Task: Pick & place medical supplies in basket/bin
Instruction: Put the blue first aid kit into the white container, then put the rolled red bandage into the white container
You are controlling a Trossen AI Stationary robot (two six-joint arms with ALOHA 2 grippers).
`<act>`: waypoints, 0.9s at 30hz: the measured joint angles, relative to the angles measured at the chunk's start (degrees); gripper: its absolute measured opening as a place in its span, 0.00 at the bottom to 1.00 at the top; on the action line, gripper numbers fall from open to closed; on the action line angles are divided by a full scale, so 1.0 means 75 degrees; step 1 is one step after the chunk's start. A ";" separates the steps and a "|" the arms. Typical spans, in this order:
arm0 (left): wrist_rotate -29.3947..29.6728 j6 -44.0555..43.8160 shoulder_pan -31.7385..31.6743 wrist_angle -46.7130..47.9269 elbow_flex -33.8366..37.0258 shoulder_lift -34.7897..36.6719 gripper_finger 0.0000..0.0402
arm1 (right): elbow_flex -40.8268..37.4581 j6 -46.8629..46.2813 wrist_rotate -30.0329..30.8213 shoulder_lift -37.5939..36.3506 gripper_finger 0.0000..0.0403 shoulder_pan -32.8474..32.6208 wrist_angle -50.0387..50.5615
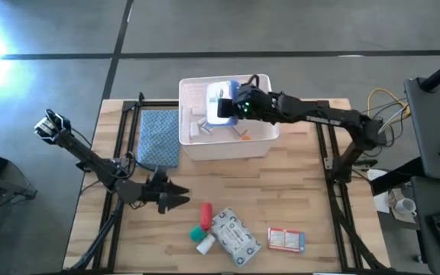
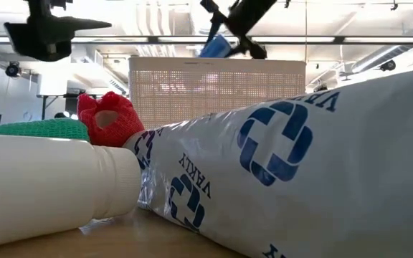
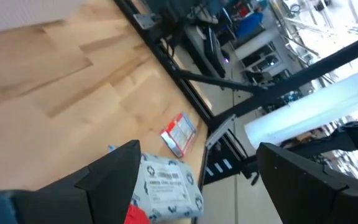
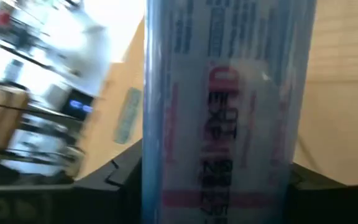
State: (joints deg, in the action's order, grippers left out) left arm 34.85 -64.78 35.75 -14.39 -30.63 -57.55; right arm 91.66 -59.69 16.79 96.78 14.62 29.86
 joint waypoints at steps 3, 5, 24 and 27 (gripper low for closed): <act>-0.0014 -0.0129 0.0041 -0.0011 0.0009 -0.0084 0.75 | 0.0661 0.0123 0.0037 0.0444 0.55 0.0033 0.0881; -0.0005 -0.0203 0.0041 -0.0003 -0.0011 -0.0186 0.75 | 0.1048 0.0284 0.0182 0.0721 0.61 0.0019 0.1498; -0.0089 -0.0390 0.0032 0.0059 0.0003 -0.1212 0.75 | 0.3465 0.1307 0.0718 0.0982 0.76 -0.2132 0.5573; -0.0194 -0.0387 0.0032 0.0059 0.0004 -0.1393 0.75 | 0.3420 0.0639 0.0694 0.0993 0.74 -0.2895 0.6198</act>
State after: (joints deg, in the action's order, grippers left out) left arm 33.39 -67.68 35.99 -13.96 -30.60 -67.99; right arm 117.31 -54.90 21.99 104.22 -7.09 76.34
